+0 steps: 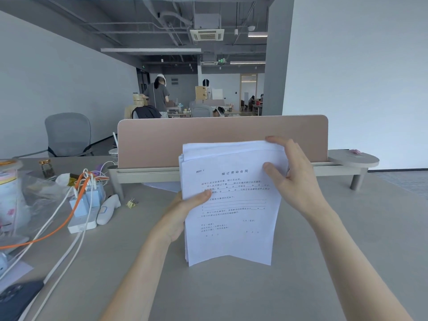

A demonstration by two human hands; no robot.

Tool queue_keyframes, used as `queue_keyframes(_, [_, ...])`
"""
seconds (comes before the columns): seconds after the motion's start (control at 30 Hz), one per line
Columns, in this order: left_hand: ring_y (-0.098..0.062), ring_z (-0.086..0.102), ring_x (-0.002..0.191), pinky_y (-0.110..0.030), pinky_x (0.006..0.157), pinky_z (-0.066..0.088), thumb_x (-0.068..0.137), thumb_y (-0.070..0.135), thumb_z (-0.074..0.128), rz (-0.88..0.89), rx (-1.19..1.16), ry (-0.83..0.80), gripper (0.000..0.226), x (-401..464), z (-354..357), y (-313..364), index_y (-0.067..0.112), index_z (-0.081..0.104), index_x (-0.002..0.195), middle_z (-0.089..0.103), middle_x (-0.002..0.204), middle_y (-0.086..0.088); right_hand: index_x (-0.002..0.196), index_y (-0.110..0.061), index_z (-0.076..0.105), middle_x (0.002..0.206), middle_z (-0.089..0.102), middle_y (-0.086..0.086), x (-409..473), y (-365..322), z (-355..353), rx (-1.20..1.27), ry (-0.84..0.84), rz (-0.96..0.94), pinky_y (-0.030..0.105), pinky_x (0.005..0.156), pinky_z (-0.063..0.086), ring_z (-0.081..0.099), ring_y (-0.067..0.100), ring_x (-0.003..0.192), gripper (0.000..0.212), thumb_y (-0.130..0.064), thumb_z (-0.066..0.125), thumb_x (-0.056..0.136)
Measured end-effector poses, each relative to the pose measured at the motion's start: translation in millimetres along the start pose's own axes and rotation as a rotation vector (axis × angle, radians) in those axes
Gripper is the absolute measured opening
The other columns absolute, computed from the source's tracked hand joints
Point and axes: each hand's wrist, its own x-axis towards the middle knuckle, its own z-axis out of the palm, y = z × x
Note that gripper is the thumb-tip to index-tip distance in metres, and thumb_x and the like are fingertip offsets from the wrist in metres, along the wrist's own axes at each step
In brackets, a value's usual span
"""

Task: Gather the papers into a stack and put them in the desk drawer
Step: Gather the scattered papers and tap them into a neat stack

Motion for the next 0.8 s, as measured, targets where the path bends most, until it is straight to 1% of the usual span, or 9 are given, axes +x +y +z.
queue_keyframes(0.13, [-0.024,0.072,0.11,-0.045,0.1,0.05,0.076,0.023,0.074,-0.046,-0.02,-0.003,0.04,4,-4,-9,0.017,0.073,0.115,0.076,0.118,-0.006,0.137,-0.028,0.053,0.118,0.055,-0.018,-1,1,4,-0.018,-0.012,-0.053,0.01,0.073,0.037,0.047,0.0,0.097,0.051,-0.004,0.059,0.092])
queue_keyframes(0.23, [-0.025,0.071,0.111,-0.046,0.101,0.05,0.077,0.021,0.074,-0.041,-0.018,-0.002,0.042,7,-7,-14,0.015,0.071,0.119,0.075,0.119,-0.007,0.132,-0.029,0.061,0.117,0.057,-0.011,0,4,6,0.003,0.014,-0.035,0.009,0.066,0.037,0.055,0.013,0.093,0.047,-0.004,0.06,0.092])
queue_keyframes(0.3, [-0.025,0.072,0.109,-0.045,0.099,0.052,0.077,0.019,0.076,-0.03,-0.006,0.003,0.04,7,-8,-17,0.016,0.071,0.117,0.076,0.117,-0.006,0.14,-0.032,0.054,0.125,0.056,-0.004,0,6,7,0.032,0.018,0.006,0.004,0.071,0.037,0.057,0.011,0.091,0.054,-0.005,0.059,0.094])
queue_keyframes(0.37, [-0.023,0.073,0.106,-0.044,0.096,0.053,0.075,0.016,0.082,-0.02,0.005,0.028,0.038,7,-6,-19,0.018,0.072,0.113,0.078,0.114,-0.004,0.152,-0.035,0.033,0.147,0.044,-0.018,-3,8,13,0.18,0.009,0.069,-0.001,0.089,0.033,0.051,-0.01,0.118,0.069,-0.007,0.06,0.095])
queue_keyframes(0.43, [-0.024,0.074,0.104,-0.045,0.094,0.055,0.073,0.02,0.083,-0.014,0.002,0.068,0.04,8,-5,-23,0.018,0.073,0.111,0.079,0.111,-0.004,0.152,-0.037,0.022,0.156,0.036,-0.021,-6,12,23,0.466,0.02,0.231,0.015,0.105,0.038,0.043,-0.003,0.137,0.077,-0.01,0.065,0.094])
queue_keyframes(0.47, [-0.024,0.074,0.104,-0.046,0.094,0.055,0.073,0.022,0.084,-0.014,0.0,0.092,0.042,8,-5,-25,0.016,0.072,0.113,0.078,0.111,-0.005,0.15,-0.035,0.026,0.152,0.045,-0.013,-8,15,28,0.589,0.03,0.333,0.025,0.102,0.045,0.052,0.007,0.134,0.073,-0.012,0.067,0.094])
queue_keyframes(0.53, [-0.026,0.074,0.104,-0.048,0.094,0.056,0.075,0.023,0.083,-0.013,-0.005,0.136,0.043,9,-4,-29,0.013,0.072,0.116,0.078,0.113,-0.008,0.139,-0.027,0.045,0.133,0.065,-0.004,-13,23,37,0.727,-0.012,0.512,0.032,0.089,0.054,0.065,0.019,0.121,0.051,-0.019,0.068,0.094])
queue_keyframes(0.63, [-0.026,0.075,0.101,-0.048,0.091,0.057,0.084,0.018,0.078,-0.017,-0.017,0.193,0.032,12,-2,-36,0.013,0.071,0.115,0.078,0.111,-0.008,0.13,-0.025,0.06,0.122,0.074,-0.006,-25,35,51,0.735,-0.131,0.623,0.038,0.089,0.055,0.07,0.019,0.114,0.036,-0.028,0.066,0.094])
queue_keyframes(0.8, [-0.008,0.077,0.082,-0.032,0.072,0.06,0.087,0.027,0.075,0.057,0.054,0.294,0.017,17,6,-37,0.021,0.073,0.102,0.081,0.093,0.007,0.125,-0.027,0.057,0.113,0.075,-0.008,-33,40,65,0.724,-0.094,0.641,0.024,0.071,0.057,0.075,0.007,0.096,0.036,-0.009,0.059,0.095])
